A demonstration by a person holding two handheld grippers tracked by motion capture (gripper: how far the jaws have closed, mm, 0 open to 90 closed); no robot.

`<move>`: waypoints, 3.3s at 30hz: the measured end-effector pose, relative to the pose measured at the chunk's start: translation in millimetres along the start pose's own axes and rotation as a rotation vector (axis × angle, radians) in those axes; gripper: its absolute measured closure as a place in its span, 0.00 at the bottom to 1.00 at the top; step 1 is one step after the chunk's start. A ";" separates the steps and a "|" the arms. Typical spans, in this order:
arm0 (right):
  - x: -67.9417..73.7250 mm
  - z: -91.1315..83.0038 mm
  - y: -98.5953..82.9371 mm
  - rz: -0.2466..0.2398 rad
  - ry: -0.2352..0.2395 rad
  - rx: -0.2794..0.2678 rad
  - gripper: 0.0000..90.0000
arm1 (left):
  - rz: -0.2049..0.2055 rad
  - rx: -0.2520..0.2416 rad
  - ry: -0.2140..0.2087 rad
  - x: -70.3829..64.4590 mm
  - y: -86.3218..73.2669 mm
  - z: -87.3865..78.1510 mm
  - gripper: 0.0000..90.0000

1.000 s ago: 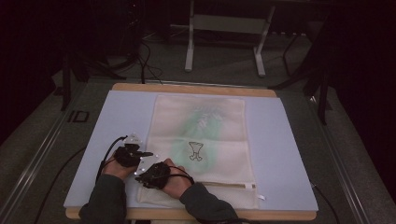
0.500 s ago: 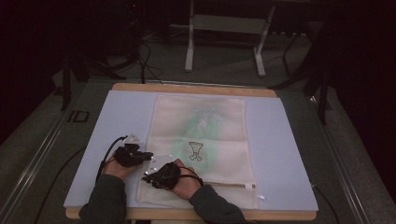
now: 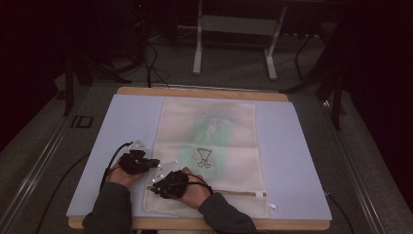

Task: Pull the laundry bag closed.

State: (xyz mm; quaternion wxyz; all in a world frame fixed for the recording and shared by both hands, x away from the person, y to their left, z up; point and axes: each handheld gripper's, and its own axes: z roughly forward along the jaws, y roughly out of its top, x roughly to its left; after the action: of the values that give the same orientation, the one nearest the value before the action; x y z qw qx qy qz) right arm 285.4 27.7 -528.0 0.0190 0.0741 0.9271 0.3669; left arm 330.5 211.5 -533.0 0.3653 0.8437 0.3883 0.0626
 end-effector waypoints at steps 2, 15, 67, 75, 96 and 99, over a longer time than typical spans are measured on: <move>-1.3 1.9 0.0 0.010 0.014 0.008 0.86 | 0.000 0.000 0.000 0.1 0.0 0.0 0.99; -0.3 9.7 7.7 -0.007 0.002 0.023 0.91 | 0.004 0.005 -0.001 -0.4 0.5 -0.7 0.97; 2.9 -0.3 0.8 -0.051 -0.033 0.037 0.91 | 0.026 0.128 0.042 -39.4 -26.6 -29.6 1.00; 4.8 -4.3 -0.9 -0.073 -0.046 0.051 0.91 | 0.024 0.126 0.035 -38.1 -26.9 -29.8 1.00; 7.7 -17.4 -10.2 -0.097 -0.059 0.065 0.91 | 0.009 0.114 0.019 -36.1 -28.3 -30.0 1.00; 8.0 -19.5 -12.2 -0.100 -0.063 0.066 0.91 | 0.009 0.112 0.017 -35.8 -28.5 -30.0 1.00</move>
State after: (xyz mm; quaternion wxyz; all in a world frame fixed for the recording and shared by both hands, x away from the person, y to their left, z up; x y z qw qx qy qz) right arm 274.2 6.8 -522.0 0.0642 0.0396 0.9402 0.3322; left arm 276.8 215.7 -523.8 0.3140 0.8640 0.3906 0.0494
